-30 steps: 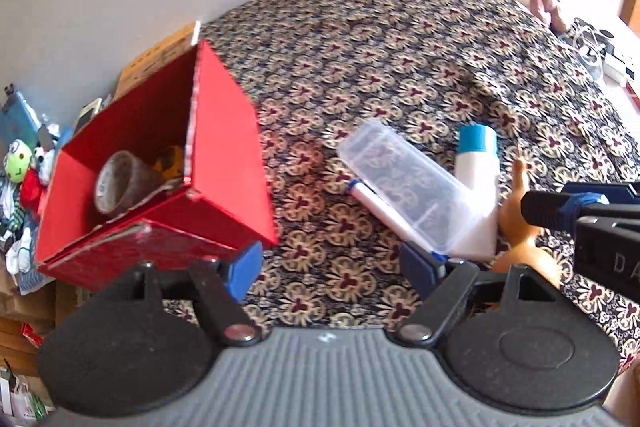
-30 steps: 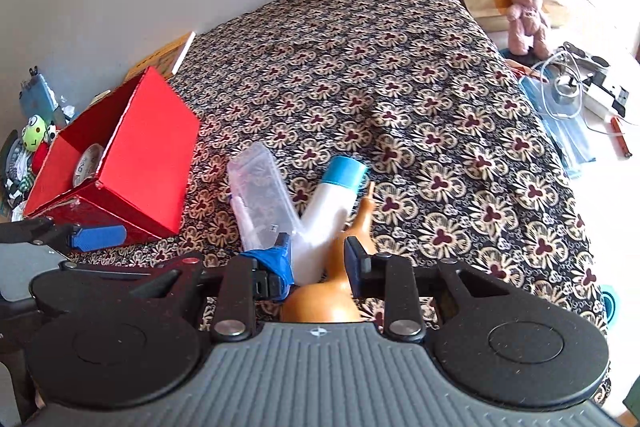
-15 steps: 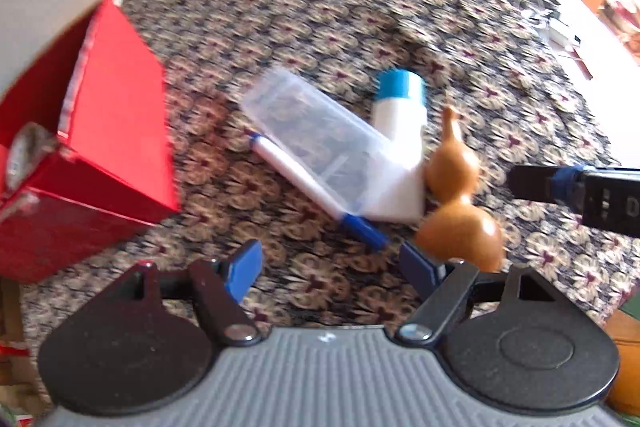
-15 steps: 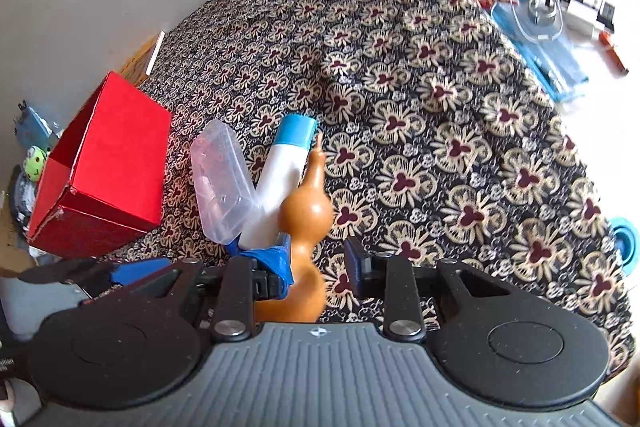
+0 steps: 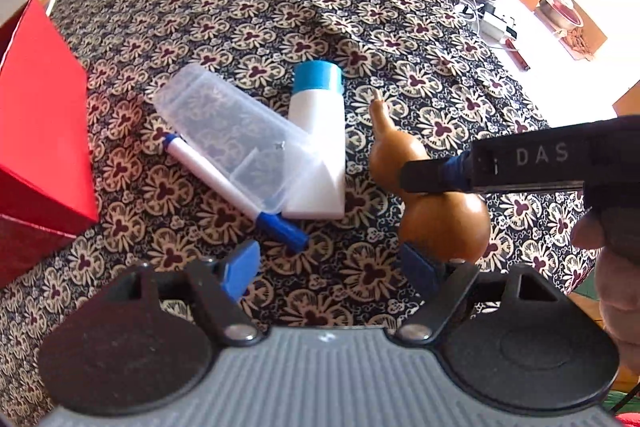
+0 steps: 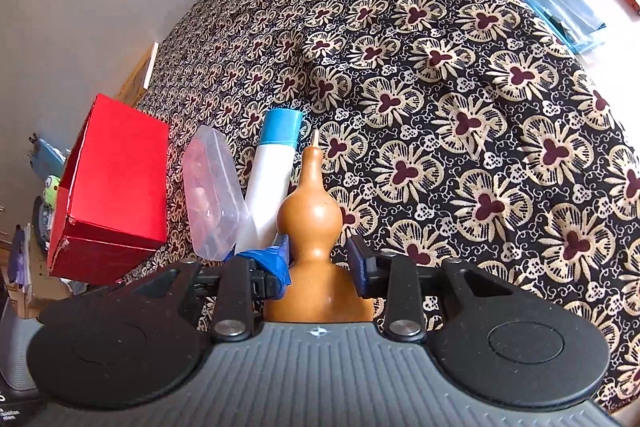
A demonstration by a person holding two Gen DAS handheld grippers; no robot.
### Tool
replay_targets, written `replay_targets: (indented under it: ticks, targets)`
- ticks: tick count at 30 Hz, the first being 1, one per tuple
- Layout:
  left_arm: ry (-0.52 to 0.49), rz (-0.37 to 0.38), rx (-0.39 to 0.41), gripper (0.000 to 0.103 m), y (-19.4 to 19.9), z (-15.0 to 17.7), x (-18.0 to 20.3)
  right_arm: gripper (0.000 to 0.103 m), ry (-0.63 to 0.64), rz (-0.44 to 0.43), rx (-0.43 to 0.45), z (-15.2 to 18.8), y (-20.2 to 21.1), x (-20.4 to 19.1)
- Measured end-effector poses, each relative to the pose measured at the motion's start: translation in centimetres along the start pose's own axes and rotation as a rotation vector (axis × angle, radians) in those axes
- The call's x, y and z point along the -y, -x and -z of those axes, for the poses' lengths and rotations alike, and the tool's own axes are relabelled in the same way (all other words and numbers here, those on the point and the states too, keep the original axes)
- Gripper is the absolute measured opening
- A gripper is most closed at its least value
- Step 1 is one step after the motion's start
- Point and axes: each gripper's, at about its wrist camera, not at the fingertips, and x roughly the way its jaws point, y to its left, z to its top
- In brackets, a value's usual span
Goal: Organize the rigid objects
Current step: 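Close the right tool around the neck of the orange gourd, then lift the orange gourd with the right tool and carry it into the red box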
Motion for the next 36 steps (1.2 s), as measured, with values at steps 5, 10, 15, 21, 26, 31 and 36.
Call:
replay_targets:
  ticks: [5,10,15,21,26,31,36]
  targets:
    - [-0.006,0.051,0.006,0.082,0.4,-0.3,-1.1,0.017,-0.112,-0.069,-0.037,-0.2,-0.3,1.7]
    - [-0.023,0.149,0.046,0.082,1.9,-0.3,-1.7,0.017,-0.092,-0.066,-0.051,-0.2,-0.8,1.1]
    - [-0.047,0.234,0.067,0.084,2.0,-0.9,-0.6,0.017,-0.084,-0.070,-0.088,-0.2,-2.0,0.3]
    - [-0.068,0.265,0.008,0.084,-0.9,-0.8,1.4,0.015,-0.073,-0.079,-0.121,0.6,-2.8,-0.4]
    - [-0.060,0.284,-0.031,0.076,-2.9,-0.1,1.2,0.014,-0.081,-0.104,-0.128,1.3,-2.8,-0.2]
    - [-0.076,0.325,-0.043,0.056,-3.3,0.3,1.7,0.014,-0.118,-0.090,-0.114,1.9,-1.6,0.6]
    - [-0.114,0.349,-0.025,0.055,-2.5,0.5,2.1,0.014,-0.093,-0.090,-0.042,2.1,1.1,-1.1]
